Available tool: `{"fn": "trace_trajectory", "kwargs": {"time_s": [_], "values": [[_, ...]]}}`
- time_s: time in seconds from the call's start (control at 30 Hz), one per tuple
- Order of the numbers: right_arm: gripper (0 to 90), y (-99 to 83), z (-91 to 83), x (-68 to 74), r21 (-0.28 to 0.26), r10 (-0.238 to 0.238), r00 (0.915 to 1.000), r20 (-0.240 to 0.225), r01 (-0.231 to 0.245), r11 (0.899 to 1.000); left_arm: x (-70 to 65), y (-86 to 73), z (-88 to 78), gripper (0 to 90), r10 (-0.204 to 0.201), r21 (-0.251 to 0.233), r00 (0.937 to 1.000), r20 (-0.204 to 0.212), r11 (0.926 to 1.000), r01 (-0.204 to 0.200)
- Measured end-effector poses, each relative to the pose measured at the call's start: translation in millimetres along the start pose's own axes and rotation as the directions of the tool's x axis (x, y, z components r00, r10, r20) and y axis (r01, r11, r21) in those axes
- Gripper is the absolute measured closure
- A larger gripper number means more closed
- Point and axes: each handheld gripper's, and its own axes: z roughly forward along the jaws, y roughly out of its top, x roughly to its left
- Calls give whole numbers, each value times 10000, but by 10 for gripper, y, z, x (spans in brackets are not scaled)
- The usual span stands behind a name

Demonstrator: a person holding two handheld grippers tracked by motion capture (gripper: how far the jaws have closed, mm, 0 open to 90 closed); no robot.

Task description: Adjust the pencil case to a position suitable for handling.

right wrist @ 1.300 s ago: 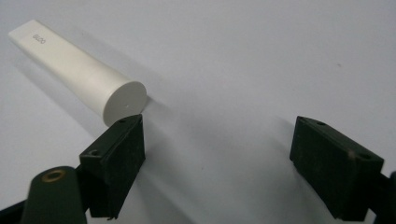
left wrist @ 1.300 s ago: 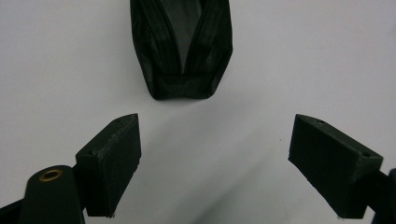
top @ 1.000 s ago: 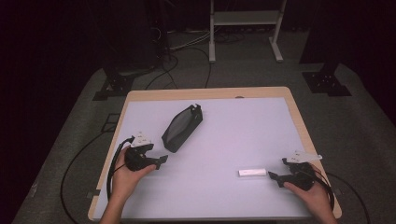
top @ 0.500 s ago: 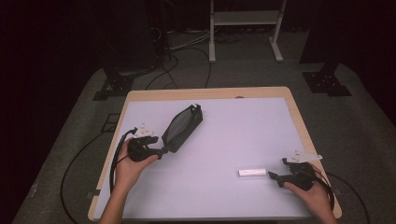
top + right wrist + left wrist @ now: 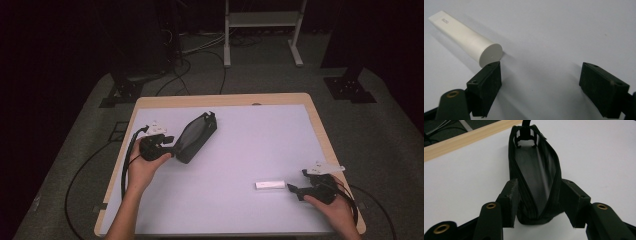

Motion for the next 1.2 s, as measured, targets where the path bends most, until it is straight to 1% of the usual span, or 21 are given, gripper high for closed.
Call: {"fn": "trace_trajectory", "kwargs": {"time_s": [0.2,0.27,0.4,0.43,0.53,0.63,0.7,0.73,0.83,0.9,0.93,1.03,1.13,1.2], "values": [[169,0,0,0,3,5,10000,0,-5,10000,38,109,66,526,-46,-107,10000,-88,9999,46],[169,0,0,0,0,-2,10000,2,2,10000,48,143,98,535,25,-25,9999,-122,10000,-25],[169,0,0,1,5,8,10000,1,-8,10000,77,197,174,546,-42,-32,9997,-228,10000,41],[169,0,0,0,4,4,10000,4,-4,10000,88,214,187,550,3,38,9997,-258,10000,-2],[169,0,0,0,4,1,10000,2,-1,10000,125,252,244,555,-23,35,9993,-368,10000,24],[169,0,0,1,-1,6,10000,2,-6,10000,154,270,302,563,-63,115,9988,-481,9999,69],[169,0,1,0,-3,5,10000,0,-5,10000,180,277,341,564,-157,120,9990,-407,9998,162],[169,0,0,0,-1,5,10000,0,-5,10000,183,280,362,564,-171,154,9988,-467,9997,178],[169,0,0,1,1,9,10000,1,-9,10000,197,286,422,566,-235,186,9988,-430,9995,244],[169,0,0,1,0,8,10000,2,-8,10000,209,288,458,567,-130,260,9986,-508,9996,144],[169,0,0,1,2,10,10000,4,-10,10000,210,286,477,570,-190,227,9986,-496,9995,201],[169,0,0,1,2,9,10000,3,-9,10000,222,276,534,577,-128,337,9982,-588,9993,148],[169,-1,0,1,1,10,10000,2,-10,10000,239,259,591,596,-173,421,9981,-588,9989,198],[169,0,0,1,1,9,10000,2,-9,10000,247,250,627,615,-230,390,9983,-530,9989,251]]}}
